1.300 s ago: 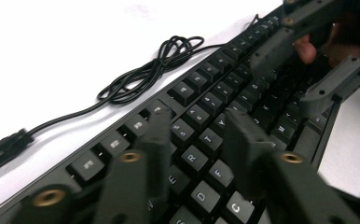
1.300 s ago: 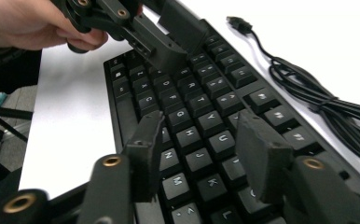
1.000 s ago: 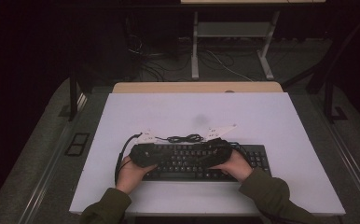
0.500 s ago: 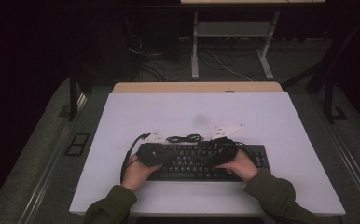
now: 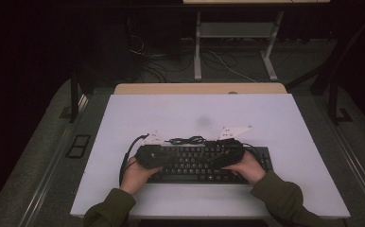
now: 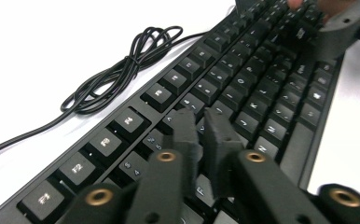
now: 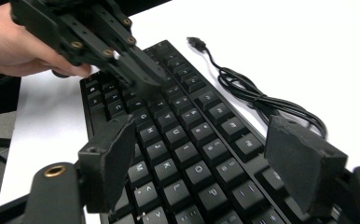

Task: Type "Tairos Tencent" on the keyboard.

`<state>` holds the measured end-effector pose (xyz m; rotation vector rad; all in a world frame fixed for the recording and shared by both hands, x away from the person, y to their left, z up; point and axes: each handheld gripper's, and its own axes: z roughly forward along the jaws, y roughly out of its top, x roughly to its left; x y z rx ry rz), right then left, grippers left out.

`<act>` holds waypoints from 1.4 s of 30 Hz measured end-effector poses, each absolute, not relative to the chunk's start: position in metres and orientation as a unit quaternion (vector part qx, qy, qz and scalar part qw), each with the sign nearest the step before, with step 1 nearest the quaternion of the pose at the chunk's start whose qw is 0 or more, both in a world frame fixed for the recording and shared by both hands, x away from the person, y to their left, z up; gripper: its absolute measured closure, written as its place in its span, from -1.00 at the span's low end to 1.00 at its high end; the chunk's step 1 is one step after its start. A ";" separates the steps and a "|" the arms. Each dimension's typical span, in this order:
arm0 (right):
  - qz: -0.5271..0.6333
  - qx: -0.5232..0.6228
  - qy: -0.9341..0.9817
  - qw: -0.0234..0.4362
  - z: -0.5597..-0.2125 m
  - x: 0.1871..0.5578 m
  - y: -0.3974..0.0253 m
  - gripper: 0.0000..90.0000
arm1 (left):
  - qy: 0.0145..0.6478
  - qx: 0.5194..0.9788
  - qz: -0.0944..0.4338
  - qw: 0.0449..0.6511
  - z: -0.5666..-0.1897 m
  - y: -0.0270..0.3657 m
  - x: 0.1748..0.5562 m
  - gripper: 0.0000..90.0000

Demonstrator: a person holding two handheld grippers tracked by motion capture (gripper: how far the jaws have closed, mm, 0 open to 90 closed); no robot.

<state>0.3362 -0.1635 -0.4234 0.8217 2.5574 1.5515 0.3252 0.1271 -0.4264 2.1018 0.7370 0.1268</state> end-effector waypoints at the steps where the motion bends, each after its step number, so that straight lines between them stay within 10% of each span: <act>1: 0.501 0.266 0.823 0.021 -0.423 0.336 -0.166 -0.49 | 0.297 0.845 0.051 0.441 -0.426 0.129 0.324 0.75; 15: 0.508 0.283 0.812 0.045 -0.417 0.322 -0.208 -0.57 | 0.292 0.831 0.075 0.469 -0.418 0.152 0.304 -0.14; 42: 0.498 0.325 0.798 0.093 -0.427 0.275 -0.298 -0.61 | 0.312 0.821 0.108 0.466 -0.427 0.180 0.279 -0.92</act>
